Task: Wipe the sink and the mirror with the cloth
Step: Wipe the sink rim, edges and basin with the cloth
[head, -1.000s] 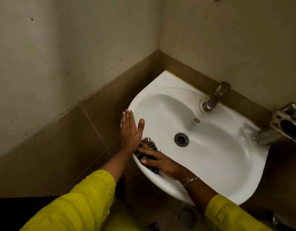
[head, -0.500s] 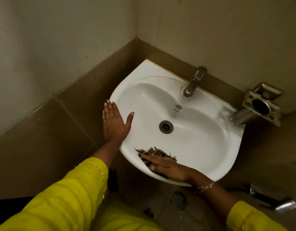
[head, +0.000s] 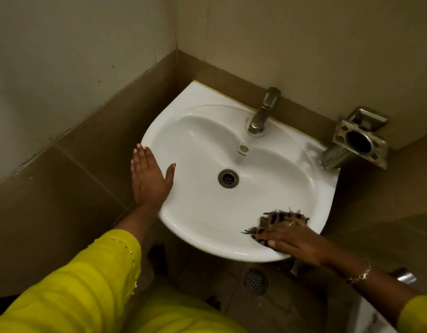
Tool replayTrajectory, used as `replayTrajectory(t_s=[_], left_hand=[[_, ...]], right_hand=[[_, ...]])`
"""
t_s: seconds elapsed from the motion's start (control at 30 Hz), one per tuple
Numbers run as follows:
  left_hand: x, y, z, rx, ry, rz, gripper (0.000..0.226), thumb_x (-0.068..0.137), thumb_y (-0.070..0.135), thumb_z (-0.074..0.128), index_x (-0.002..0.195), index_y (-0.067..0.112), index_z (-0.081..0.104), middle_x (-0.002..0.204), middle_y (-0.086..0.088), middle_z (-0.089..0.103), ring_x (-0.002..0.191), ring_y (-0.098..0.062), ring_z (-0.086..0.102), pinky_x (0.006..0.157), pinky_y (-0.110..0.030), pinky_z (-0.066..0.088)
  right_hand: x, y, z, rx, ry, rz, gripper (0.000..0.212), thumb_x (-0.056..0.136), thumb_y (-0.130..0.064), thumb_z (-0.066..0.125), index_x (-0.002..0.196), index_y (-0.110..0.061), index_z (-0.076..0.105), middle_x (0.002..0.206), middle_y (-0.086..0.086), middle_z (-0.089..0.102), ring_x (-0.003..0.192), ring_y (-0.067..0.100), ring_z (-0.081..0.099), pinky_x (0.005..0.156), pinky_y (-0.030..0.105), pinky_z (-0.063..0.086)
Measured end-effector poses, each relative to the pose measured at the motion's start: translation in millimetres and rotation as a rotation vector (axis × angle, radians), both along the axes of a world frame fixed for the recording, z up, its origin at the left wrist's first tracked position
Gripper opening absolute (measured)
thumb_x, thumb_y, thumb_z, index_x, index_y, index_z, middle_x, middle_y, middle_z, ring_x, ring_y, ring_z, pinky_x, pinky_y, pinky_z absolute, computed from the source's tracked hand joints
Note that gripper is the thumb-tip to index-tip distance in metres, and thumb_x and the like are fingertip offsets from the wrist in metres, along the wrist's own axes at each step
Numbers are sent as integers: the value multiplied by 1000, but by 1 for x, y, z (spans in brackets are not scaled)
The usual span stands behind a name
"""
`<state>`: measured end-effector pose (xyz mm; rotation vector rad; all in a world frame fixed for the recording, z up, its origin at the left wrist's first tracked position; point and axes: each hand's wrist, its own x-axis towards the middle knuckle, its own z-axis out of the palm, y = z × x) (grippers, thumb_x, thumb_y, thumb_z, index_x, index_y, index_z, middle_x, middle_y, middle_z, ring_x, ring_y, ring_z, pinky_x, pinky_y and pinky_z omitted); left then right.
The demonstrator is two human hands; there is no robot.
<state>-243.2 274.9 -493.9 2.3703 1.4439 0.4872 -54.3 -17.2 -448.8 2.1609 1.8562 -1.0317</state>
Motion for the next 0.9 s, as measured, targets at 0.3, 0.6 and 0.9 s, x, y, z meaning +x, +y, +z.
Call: replayTrajectory(t_s=[0.3,0.6,0.9], left_hand=[[0,1,-1,1,-4,17,83,81,49,37,141,-6,18,152,-25,16,142,-34,14,116,-40,10],[2,0,-1,2,-5,34,86,79,52,37,141,-4,17,153,-23,14,143,-32,12,116,-38,9],[2,0,-1,5,-1,32,86,79,52,39,142,-3,17,153,-22,15,143,-32,12,116,-38,9]], right_hand=[[99,27,-9,-30,-612,416,43,77,-42,34,101,-39,69,105,-9,72,97,14,68,103,40,18],[127,99,-21,199,-881,621,48,51,-11,82,98,-21,74,114,3,69,113,24,61,112,43,1],[106,167,-30,250,-1006,805,42,55,-18,81,95,-29,73,120,-6,65,117,15,58,106,42,36]])
